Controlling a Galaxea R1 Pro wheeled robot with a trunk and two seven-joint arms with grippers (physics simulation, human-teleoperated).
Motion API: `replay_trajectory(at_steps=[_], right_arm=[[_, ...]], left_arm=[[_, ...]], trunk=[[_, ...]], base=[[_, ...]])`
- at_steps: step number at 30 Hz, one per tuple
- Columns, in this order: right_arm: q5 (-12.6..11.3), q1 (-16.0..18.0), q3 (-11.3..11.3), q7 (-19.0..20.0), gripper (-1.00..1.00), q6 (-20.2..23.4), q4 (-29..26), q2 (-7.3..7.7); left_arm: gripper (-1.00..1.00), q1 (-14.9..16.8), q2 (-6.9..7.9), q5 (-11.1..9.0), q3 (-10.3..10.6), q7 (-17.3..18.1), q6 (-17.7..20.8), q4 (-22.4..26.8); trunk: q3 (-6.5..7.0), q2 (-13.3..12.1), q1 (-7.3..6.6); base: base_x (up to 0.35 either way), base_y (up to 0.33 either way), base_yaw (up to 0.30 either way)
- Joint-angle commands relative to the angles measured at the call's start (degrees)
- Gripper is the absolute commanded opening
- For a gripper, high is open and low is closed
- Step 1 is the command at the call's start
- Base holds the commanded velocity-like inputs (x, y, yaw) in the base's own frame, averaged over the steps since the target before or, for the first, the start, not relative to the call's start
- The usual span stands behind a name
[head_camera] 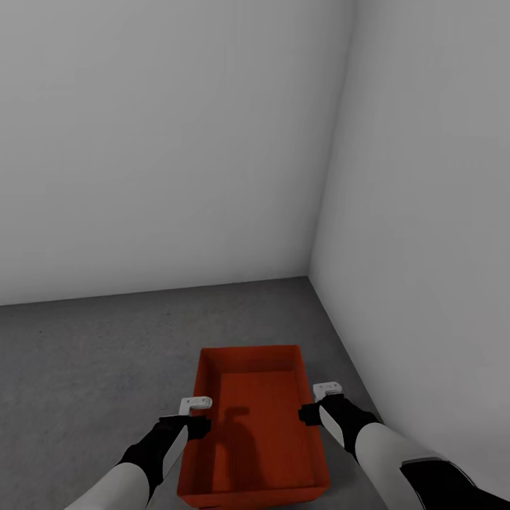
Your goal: Move the two storage containers from the living room to the garage. In the garage, place one container on the floor and stack the other container on top of it (either order is fine).
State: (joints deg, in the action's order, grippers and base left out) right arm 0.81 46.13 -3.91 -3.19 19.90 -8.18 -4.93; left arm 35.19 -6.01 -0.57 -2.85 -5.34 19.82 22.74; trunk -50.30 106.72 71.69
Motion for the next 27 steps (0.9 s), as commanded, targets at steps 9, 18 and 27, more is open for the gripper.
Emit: replay_trajectory(at_steps=[9,18,27], right_arm=[[0.07,0.00,-0.44,-0.15,1.00,0.40,-0.11,-0.05],[0.07,0.01,-0.45,-0.15,1.00,0.40,-0.10,-0.02],[0.07,0.01,-0.48,-0.15,1.00,0.40,-0.09,-0.03]], left_arm=[[1.00,0.04,-0.05,-0.05,-0.30,-0.11,0.35,0.11],[1.00,-0.01,-0.05,-0.09,-0.31,-0.11,0.37,0.11],[1.00,0.04,-0.05,-0.06,-0.32,-0.11,0.38,0.11]], trunk=[[-0.05,0.02,-0.01],[-0.05,0.02,-0.01],[-0.05,0.02,-0.01]], base=[[0.000,0.000,0.000],[0.000,0.000,0.000],[0.000,0.000,0.000]])
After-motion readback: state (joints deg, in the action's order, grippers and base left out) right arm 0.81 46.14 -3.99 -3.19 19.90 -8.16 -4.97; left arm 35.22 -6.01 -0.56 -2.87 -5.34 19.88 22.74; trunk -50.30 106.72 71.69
